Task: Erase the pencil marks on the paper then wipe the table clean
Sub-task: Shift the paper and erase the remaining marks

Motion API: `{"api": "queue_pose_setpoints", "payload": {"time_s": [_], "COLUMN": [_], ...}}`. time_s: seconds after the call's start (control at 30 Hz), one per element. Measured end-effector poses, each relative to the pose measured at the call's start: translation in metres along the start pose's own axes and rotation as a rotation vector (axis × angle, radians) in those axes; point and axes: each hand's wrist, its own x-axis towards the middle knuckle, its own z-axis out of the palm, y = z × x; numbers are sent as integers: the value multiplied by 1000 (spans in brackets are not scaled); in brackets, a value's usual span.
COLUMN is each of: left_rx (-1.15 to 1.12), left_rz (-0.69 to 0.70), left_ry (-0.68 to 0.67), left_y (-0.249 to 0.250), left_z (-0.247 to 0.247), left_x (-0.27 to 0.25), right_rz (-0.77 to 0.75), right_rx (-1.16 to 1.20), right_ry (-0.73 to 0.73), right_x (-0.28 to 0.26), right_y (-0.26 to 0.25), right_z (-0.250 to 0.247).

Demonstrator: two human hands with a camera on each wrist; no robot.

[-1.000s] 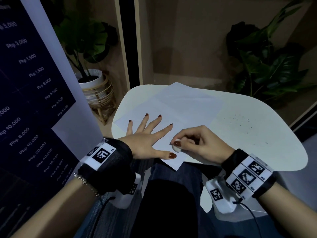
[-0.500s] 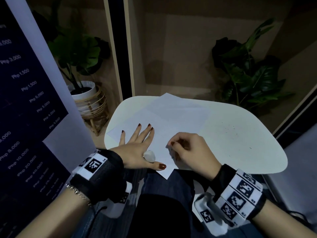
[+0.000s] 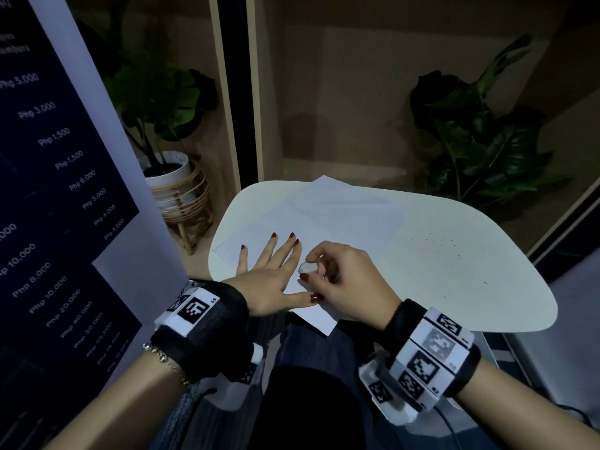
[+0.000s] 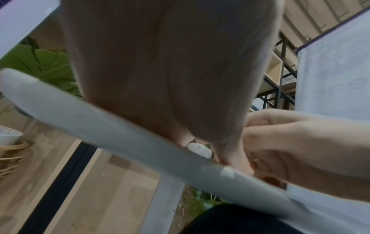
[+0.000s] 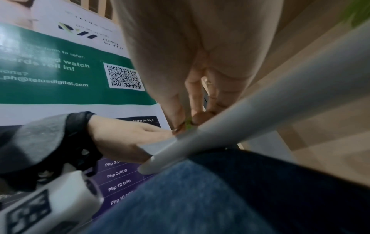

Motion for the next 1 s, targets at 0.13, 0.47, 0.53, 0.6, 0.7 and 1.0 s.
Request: {"api": "queue_pose_setpoints", "payload": {"time_s": [0.13,0.47,0.53,0.6,0.7,1.0], "left_rx": [-7,-24,-20,-18,0,7], "left_rz": [10,-2,-8,-12,-12,-10], "left_ry": [-8,36,52,55,40,-9], "left_y": [-1,1,1,1,1,0], "left_z": [-1,4,6,7,5,3], "left_x": [-1,1,2,3,3,2], "right_rz": [15,192,166,110,87,171], "right_rx": [-106,177,146,108,0,288], "right_ry": [-53,86,-20,-192,-279,-199], "right_x": [11,21,12,4,4,-5], "right_y": [2,28,24,16,12,3], "right_z": [-1,-56,-54,-47,-46,-44]}}
